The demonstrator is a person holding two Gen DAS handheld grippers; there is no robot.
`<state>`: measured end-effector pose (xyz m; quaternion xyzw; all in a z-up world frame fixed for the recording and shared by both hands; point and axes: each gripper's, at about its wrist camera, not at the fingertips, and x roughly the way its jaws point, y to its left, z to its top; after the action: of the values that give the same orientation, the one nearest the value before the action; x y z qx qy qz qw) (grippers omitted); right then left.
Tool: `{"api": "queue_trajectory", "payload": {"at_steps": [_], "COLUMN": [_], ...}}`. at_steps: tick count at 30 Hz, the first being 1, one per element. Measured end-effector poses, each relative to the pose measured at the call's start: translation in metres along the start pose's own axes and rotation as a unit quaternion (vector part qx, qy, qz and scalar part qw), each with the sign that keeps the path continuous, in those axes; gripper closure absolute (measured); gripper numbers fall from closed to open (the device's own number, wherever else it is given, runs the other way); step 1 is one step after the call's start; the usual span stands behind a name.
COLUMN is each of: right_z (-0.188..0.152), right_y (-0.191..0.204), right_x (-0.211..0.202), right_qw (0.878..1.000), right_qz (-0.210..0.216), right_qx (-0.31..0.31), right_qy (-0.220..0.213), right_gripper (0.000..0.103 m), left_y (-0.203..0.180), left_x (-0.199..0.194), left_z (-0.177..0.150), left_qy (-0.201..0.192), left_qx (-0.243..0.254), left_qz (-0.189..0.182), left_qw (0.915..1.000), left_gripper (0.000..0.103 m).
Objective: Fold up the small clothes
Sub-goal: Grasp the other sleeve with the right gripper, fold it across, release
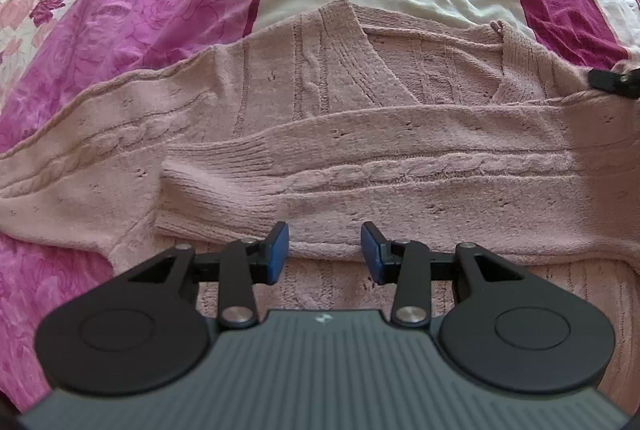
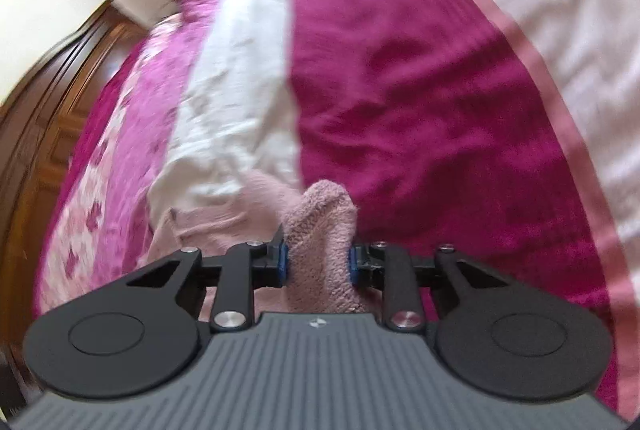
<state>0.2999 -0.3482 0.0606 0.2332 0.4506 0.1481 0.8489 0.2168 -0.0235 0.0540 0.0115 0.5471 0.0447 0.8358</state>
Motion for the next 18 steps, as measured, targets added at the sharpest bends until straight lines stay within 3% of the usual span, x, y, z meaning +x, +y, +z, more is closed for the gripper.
{"api": "queue_trajectory", "payload": {"at_steps": [3,7,8,10,13,18], "right_z": [-0.019,-0.061,-0.068,-0.077,-0.077,-0.070], "right_y": [0.039,0.074,0.076,0.080,0.084,0.088], "right_x": [-0.008,0.008,0.013,0.017,0.013,0.003], "right_qw": [0.993,0.963,0.959,0.957,0.962,0.971], "right_qz": [-0.013,-0.047,-0.048,-0.050,-0.034,-0.007], "right_qx": [-0.121,-0.265,-0.276,-0.281,-0.266,-0.232], "right_qy": [-0.003,0.029,0.044,0.061,0.059,0.054], "right_gripper": [0.074,0.071,0.067,0.047,0.028,0.022], "left_y": [0.003,0.006,0.006,0.006,0.006,0.009], "left_x": [0.002,0.006,0.007,0.009,0.012,0.014], "left_z": [-0.001,-0.001,-0.001,-0.001,-0.001,0.000], "left_qy": [0.002,0.003,0.003,0.003,0.001,0.001], "left_qx": [-0.002,-0.014,-0.017,-0.019,-0.020,-0.026], "left_qz": [0.005,0.007,0.007,0.007,0.005,-0.003], "left_qw": [1.0000,0.9999,0.9998,0.9998,0.9998,0.9997], "left_gripper": [0.061,0.061,0.061,0.061,0.061,0.061]}}
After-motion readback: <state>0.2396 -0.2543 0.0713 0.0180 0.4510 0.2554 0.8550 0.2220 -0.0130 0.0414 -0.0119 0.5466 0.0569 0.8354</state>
